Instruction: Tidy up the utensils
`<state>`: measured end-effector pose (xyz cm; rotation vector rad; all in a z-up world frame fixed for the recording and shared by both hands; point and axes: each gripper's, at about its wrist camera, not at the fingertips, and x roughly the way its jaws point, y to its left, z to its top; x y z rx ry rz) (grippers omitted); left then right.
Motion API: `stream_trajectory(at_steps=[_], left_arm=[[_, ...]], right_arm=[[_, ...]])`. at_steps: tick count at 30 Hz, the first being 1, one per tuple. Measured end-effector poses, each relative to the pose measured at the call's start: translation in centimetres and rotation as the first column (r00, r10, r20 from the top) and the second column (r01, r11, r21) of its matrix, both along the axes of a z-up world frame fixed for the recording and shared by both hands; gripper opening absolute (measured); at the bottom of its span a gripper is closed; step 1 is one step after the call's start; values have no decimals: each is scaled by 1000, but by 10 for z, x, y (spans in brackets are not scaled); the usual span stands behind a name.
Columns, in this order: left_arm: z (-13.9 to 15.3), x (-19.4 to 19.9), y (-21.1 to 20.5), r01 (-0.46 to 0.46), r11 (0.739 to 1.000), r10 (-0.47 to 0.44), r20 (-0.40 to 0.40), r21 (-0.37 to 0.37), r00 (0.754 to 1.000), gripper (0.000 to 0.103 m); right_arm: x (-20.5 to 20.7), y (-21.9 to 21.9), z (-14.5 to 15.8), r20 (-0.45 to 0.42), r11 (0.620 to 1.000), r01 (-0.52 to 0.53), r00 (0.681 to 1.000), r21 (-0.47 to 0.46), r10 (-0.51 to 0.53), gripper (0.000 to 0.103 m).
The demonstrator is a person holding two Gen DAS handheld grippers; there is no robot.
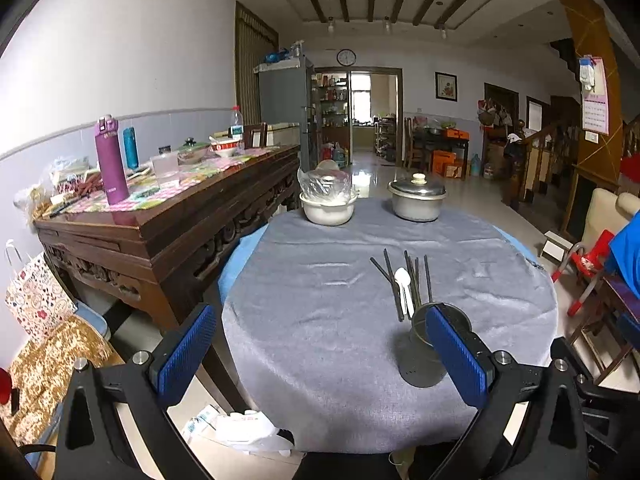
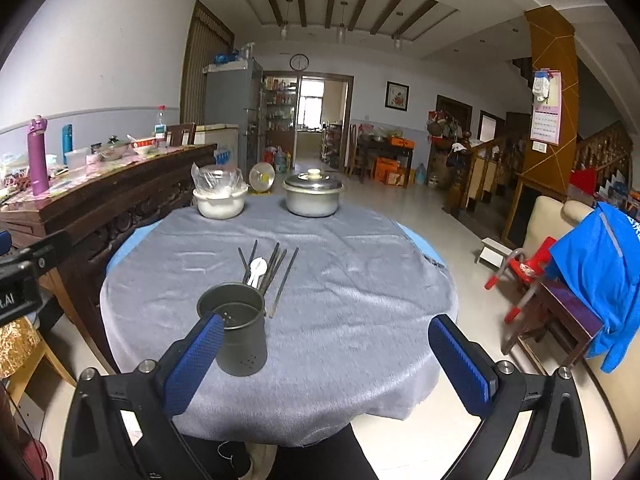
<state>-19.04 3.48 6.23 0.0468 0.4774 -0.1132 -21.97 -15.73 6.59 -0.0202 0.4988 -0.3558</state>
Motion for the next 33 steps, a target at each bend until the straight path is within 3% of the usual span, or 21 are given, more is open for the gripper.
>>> stream_trajectory(at_steps=[15, 26, 33], left_arm=[[8, 19, -8, -43, 999, 43, 17, 22, 999, 103], [10, 45, -26, -4, 999, 4, 10, 43, 1000, 103], [-11, 96, -27, 16, 998, -10, -118, 53, 993, 103]], right_arm=[[10, -3, -3, -35, 999, -2, 999, -32, 1, 103], [28, -20, 4, -55, 999, -5, 998, -46, 2, 103], [74, -60, 2, -126, 977, -134, 980, 164, 155, 103]])
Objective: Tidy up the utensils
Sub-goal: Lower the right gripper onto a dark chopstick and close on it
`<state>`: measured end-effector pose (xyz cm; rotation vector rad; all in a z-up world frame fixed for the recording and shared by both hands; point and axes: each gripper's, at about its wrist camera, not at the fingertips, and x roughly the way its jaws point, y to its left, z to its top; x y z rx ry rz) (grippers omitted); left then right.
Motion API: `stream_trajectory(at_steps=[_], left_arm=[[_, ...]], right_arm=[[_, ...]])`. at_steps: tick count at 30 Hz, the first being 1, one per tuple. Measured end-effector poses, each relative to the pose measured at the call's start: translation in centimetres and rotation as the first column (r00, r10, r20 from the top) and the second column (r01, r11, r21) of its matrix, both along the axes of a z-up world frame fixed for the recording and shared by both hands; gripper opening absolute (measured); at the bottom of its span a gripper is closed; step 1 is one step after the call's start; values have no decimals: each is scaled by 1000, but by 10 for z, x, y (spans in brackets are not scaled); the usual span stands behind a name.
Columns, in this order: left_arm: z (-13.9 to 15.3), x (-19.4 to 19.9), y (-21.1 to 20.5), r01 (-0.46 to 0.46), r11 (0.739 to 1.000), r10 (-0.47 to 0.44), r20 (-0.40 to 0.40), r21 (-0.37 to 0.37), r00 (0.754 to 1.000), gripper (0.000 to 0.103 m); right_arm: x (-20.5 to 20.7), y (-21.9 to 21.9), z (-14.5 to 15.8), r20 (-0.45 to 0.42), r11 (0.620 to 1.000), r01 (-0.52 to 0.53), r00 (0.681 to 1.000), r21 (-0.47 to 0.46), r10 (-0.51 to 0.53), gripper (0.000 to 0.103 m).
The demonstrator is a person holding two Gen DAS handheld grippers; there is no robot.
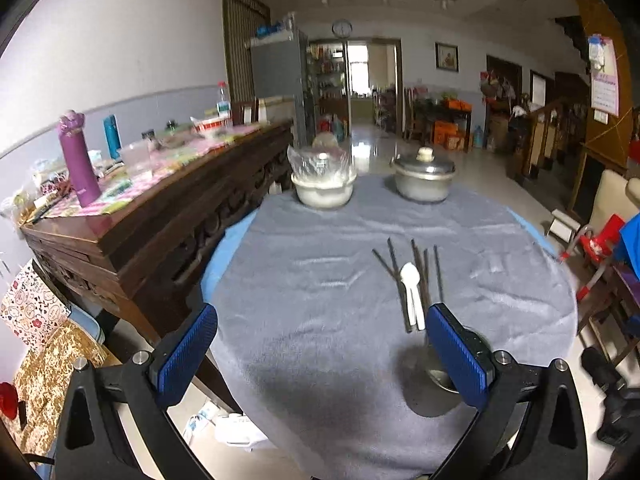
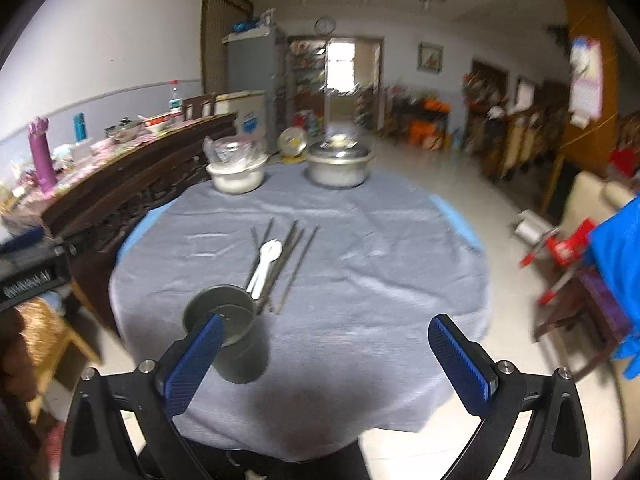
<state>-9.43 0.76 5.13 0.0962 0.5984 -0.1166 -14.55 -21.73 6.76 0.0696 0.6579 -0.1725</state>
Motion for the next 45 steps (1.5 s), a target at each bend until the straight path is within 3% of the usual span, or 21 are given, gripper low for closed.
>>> stream_trajectory(at_steps=[7, 13, 16, 18, 20, 24, 27, 31, 35, 39, 42, 45], left_arm=[[-29, 80, -9, 43, 998, -37, -142, 39, 989, 103], [-70, 172, -20, 55, 998, -43, -307, 31, 951, 103], [-88, 205, -18, 17, 1000, -12, -374, 10, 927, 103], [-95, 221, -16, -3, 1000, 3, -390, 1, 921, 103], [-102, 235, -15, -13, 1000, 16, -404, 10, 915, 99], [-108, 254, -13, -28, 1000, 29, -422, 9, 906, 81], [-111, 260, -8, -35, 999, 31, -429, 0, 903, 73], [-116, 265, -3, -23, 1000, 17, -437, -8, 899, 65], [-121, 273, -5, 4, 999, -23, -447, -42, 894, 63], [-132, 301, -23, -4, 995, -48, -505, -101, 862, 63], [-140, 321, -44, 4, 988, -89, -551, -154, 829, 63], [-149, 342, -68, 0, 989, -87, -589, -145, 803, 63]], right_arm=[[89, -42, -19, -122, 986, -59, 989, 154, 78, 103], [184, -67, -52, -206, 952, -64, 970, 300, 130, 99], [222, -65, -71, -224, 912, -105, 952, 397, 207, 82], [245, -61, -83, -244, 902, -115, 941, 417, 233, 60], [266, -60, -97, -260, 883, -114, 932, 456, 254, 49], [307, -45, -117, -233, 819, -181, 906, 544, 355, 44], [330, -31, -126, -257, 819, -202, 886, 538, 387, 36], [352, -19, -143, -335, 863, -178, 869, 474, 363, 21], [352, -48, -135, -271, 856, -113, 921, 504, 281, 21], [366, -85, -142, -339, 886, 16, 927, 464, 160, 21], [381, -100, -149, -386, 891, 80, 916, 448, 112, 21], [401, -107, -158, -447, 896, 125, 890, 425, 88, 21]])
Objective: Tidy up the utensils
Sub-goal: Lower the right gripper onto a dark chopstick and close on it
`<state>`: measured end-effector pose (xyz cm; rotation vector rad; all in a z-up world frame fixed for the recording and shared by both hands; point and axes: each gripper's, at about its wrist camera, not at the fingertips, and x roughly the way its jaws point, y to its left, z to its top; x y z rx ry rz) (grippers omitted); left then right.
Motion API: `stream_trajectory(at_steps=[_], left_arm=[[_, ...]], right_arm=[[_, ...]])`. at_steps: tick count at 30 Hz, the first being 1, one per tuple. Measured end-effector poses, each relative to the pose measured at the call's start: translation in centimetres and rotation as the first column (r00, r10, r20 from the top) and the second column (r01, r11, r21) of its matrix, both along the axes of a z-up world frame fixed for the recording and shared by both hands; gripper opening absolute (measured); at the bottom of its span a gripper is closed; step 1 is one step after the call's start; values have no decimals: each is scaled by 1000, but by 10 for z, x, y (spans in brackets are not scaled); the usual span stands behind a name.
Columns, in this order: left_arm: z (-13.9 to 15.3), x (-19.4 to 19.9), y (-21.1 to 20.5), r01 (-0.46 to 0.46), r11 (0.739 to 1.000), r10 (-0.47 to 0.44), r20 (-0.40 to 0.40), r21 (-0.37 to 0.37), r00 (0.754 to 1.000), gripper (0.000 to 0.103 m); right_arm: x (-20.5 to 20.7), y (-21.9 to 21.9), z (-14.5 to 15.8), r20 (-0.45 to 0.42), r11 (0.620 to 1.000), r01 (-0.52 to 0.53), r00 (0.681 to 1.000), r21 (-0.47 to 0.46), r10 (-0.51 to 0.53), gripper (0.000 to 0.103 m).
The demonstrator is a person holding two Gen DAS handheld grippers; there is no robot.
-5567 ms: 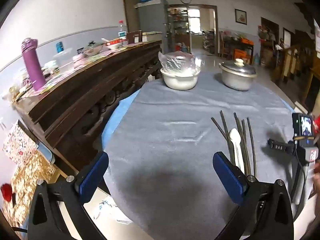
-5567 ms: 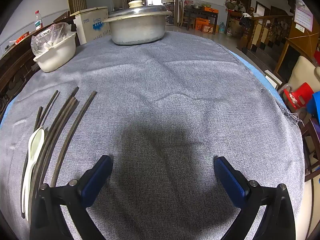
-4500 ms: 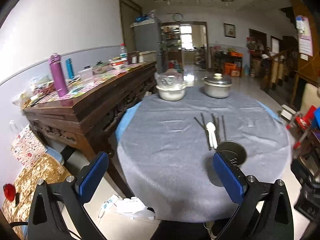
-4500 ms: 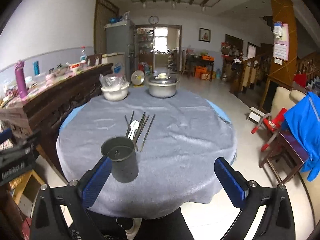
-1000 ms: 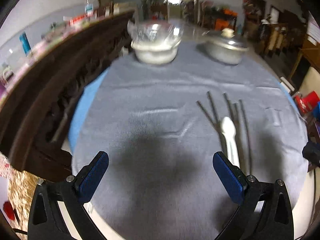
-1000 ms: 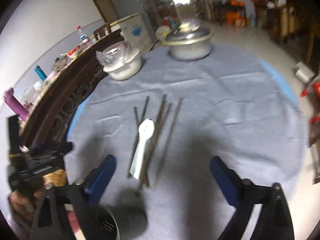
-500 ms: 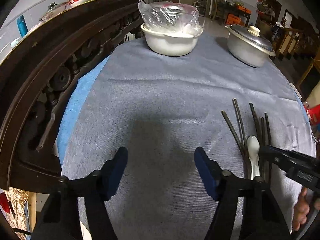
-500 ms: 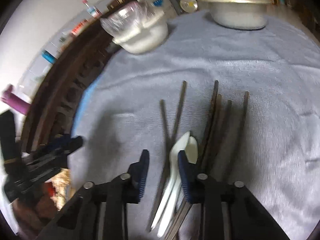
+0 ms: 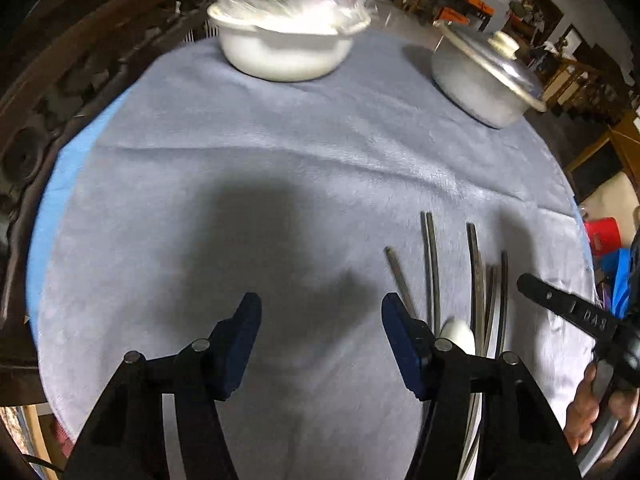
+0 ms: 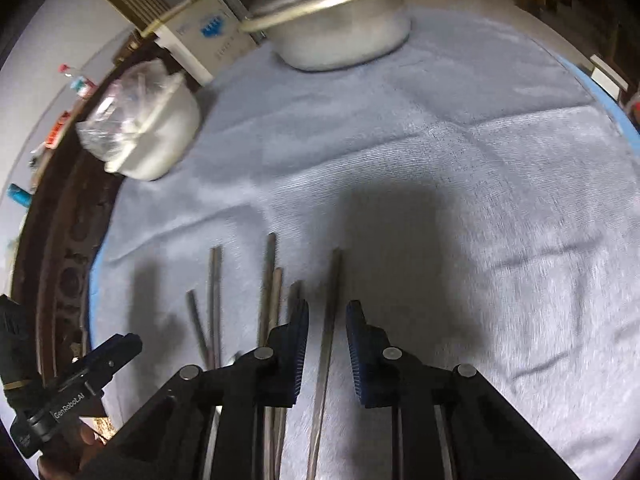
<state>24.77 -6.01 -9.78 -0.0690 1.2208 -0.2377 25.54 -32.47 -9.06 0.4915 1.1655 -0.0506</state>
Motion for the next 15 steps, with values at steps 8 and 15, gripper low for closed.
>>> stream_trajectory(at_steps=[8, 15], left_arm=[[-28, 29, -33, -37, 998, 43, -124, 49, 991, 59], [-26, 36, -64, -21, 990, 43, -147, 142, 988, 54]], right_arm=[[29, 21, -8, -109, 983, -58, 993, -174, 40, 15], [25, 26, -5, -112, 970, -102, 991, -221, 78, 9]])
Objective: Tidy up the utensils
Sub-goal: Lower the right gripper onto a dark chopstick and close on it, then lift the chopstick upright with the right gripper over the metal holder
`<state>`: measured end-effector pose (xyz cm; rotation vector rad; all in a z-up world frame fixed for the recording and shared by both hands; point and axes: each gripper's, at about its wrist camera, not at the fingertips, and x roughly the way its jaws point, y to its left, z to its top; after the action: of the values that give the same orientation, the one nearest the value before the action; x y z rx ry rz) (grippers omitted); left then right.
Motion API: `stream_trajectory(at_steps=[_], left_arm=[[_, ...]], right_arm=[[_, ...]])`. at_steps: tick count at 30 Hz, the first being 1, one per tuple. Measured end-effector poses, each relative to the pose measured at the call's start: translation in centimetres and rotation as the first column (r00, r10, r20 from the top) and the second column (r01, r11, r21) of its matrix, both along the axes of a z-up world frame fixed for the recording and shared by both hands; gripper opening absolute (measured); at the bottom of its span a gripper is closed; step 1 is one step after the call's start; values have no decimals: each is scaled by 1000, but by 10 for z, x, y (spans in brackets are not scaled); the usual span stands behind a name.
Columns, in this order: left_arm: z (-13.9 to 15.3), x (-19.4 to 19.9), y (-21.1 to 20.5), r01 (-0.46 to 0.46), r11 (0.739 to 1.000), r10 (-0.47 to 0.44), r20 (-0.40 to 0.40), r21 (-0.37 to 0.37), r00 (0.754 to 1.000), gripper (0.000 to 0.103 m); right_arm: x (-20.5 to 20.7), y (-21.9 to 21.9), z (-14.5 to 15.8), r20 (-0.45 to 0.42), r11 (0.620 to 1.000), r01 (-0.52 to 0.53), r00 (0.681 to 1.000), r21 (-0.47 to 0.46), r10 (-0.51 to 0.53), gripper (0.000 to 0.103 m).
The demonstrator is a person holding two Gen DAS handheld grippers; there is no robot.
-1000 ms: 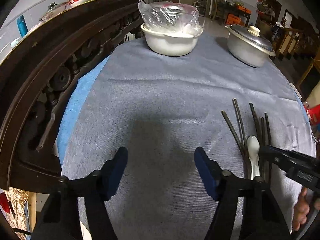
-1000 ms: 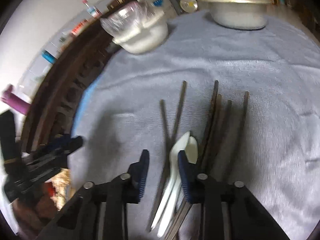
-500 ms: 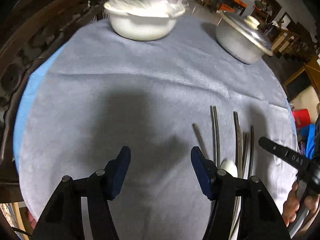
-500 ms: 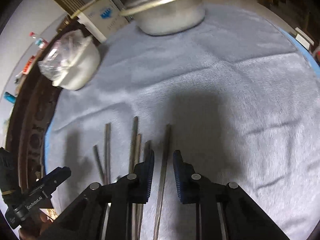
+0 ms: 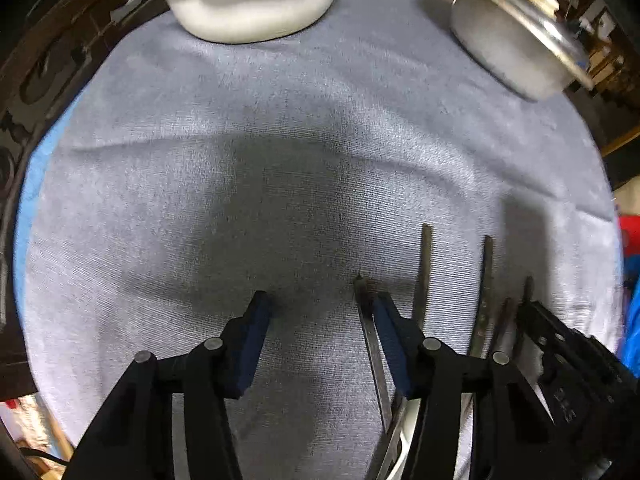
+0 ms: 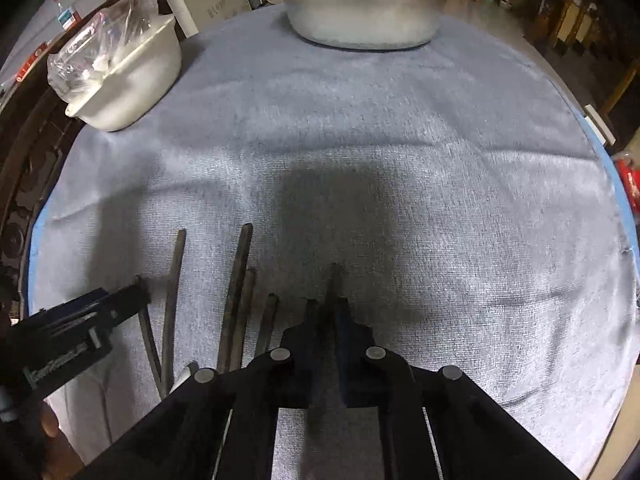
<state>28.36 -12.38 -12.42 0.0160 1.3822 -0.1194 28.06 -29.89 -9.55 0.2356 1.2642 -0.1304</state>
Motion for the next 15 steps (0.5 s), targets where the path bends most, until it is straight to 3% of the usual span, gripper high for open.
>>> stream_trajectory(at_steps=[2, 9, 15], left_arm=[[0, -1, -11, 13, 999, -13, 8, 47, 1000, 53], [7, -7, -40, 95, 994, -97, 50, 50, 994, 13], [14, -10, -42, 148, 989, -150, 83, 25, 985, 9]], right_arm=[[-6, -4, 2, 5, 1000, 3, 1000, 15, -3, 9], [-40, -26, 2, 18, 997, 13, 1000, 82, -15, 9], [-60, -30, 5, 14, 997, 2, 1000, 76, -3, 9]])
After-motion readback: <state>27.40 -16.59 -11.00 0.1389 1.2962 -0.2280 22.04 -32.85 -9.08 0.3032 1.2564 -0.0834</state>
